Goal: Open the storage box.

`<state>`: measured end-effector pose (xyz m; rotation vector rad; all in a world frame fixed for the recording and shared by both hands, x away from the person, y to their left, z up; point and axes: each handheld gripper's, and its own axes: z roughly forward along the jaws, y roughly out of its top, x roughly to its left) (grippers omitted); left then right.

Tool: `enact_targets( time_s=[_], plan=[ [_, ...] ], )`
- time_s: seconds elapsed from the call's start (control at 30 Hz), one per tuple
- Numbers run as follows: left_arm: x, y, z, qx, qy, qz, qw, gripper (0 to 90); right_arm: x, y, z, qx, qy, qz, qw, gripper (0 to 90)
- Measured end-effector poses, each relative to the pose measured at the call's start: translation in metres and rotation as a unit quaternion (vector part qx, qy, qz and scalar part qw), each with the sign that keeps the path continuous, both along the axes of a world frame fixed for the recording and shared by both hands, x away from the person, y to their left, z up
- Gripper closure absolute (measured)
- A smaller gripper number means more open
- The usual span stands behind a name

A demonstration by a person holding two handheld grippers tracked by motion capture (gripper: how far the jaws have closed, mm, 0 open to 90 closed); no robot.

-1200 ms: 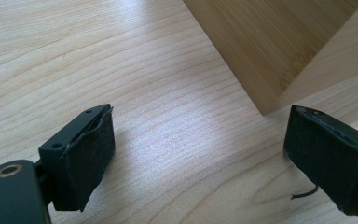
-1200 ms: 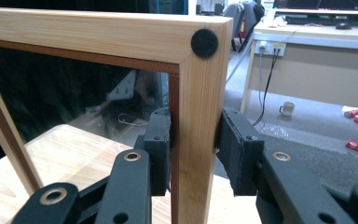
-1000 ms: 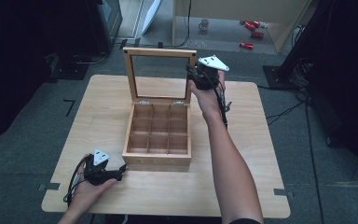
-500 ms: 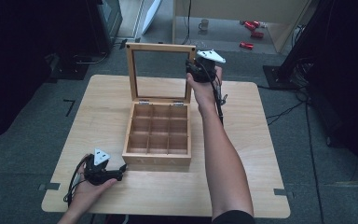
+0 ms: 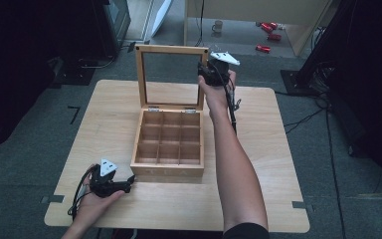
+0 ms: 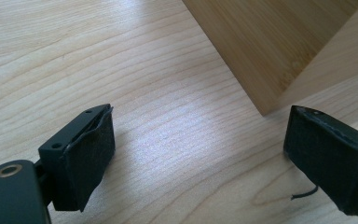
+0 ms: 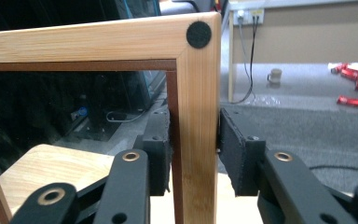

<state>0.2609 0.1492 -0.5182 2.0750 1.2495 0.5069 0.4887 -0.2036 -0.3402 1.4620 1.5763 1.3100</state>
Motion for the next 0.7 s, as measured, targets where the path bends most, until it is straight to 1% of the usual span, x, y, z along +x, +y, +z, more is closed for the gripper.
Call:
enact_targets(
  time_s=[0.03, 0.1, 0.17, 0.27, 0.37, 0.47, 0.6, 0.7],
  plan=[
    [0.0, 0.0, 0.0, 0.0, 0.0, 0.0, 1.0, 9.1, -0.001, 0.0, 0.001, 0.004, 0.007, -0.001, 1.0, 58.3],
    [0.0, 0.0, 0.0, 0.0, 0.0, 0.0, 1.0, 9.1, -0.003, -0.001, 0.002, 0.011, 0.012, 0.003, 0.9999, 47.4],
    [0.0, -0.001, 0.0, 0.002, -0.001, 0.0, 1.0, 9.1, -0.007, -0.002, 0.005, 0.013, 0.012, 0.017, 0.9997, 39.6],
    [0.0, -0.001, 0.0, 0.003, -0.001, 0.0, 1.0, 9.1, -0.014, -0.003, 0.007, 0.003, 0.023, 0.025, 0.9994, 27.6],
    [0.0, -0.001, 0.0, 0.006, -0.001, -0.001, 1.0, 9.1, -0.023, -0.006, 0.01, -0.01, 0.029, 0.026, 0.9992, 18.4],
    [0.0, -0.001, 0.0, 0.005, -0.001, 0.0, 1.0, 9.1, -0.033, -0.011, 0.012, -0.012, 0.031, 0.033, 0.9989, 14.3],
    [0.0, -0.002, 0.0, 0.006, -0.001, 0.0, 1.0, 9.1, -0.05, -0.018, 0.012, -0.029, 0.03, 0.039, 0.9983, 13.1],
    [0.0, -0.002, 0.0, 0.008, -0.001, 0.0, 1.0, 9.1, -0.063, -0.027, 0.009, -0.034, 0.032, 0.039, 0.9982, 12.6]
  ],
)
